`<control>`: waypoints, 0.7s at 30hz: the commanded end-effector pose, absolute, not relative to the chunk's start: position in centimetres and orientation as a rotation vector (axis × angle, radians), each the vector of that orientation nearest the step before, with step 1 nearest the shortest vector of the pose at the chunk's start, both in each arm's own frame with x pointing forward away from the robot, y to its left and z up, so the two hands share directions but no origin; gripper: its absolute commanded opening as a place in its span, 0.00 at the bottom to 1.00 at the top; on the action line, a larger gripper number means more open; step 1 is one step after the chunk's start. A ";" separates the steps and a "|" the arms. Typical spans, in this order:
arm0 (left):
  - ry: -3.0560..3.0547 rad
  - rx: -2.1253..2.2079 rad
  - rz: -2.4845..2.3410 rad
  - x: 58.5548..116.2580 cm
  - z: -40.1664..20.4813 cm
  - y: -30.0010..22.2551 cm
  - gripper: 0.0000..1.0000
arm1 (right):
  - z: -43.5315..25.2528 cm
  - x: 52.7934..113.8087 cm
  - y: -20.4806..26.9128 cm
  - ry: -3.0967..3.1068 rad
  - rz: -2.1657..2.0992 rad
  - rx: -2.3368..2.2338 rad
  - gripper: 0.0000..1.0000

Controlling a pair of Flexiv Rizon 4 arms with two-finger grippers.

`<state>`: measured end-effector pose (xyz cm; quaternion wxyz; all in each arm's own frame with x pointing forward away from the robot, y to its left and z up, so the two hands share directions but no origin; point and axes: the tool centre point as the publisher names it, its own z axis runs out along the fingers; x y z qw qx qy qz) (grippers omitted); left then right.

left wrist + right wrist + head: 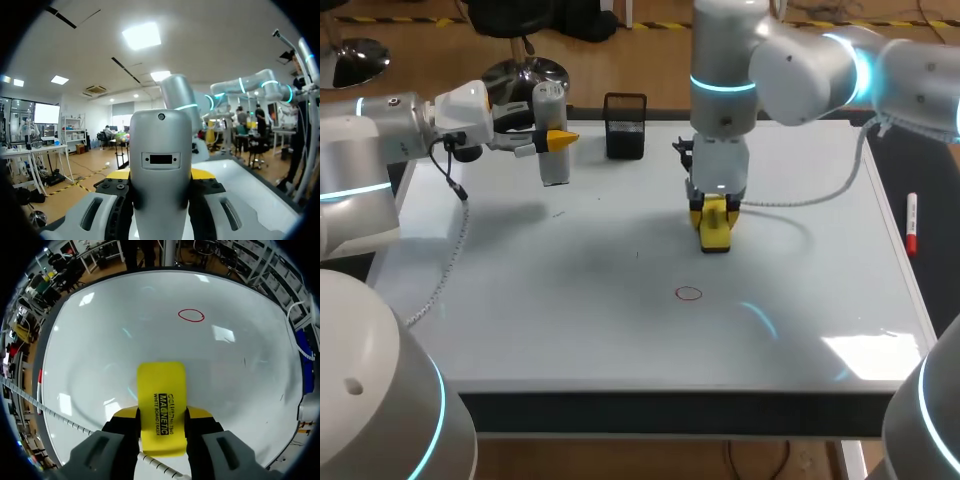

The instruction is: Pick up the inspection probe, press it on each red-marked spot on the whiteboard one by one, put down the probe, pick up the eraser, and wipe off all the red marks.

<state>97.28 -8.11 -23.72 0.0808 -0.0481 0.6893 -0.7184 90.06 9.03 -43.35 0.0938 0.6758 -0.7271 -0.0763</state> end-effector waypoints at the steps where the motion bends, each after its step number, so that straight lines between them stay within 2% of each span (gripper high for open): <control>1: 2.058 -0.142 -2.147 97.3 -23.7 -8.1 0.00 | -46.5 89.6 8.0 -2.161 -0.221 2.009 0.00; 7: 2.058 -0.142 -2.147 97.3 -23.7 -8.1 0.00 | -45.4 89.8 7.8 -2.177 -0.201 2.023 0.00; 21: 2.058 -0.142 -2.147 97.3 -23.7 -8.1 0.00 | -38.2 92.8 7.3 -2.210 -0.060 2.137 0.00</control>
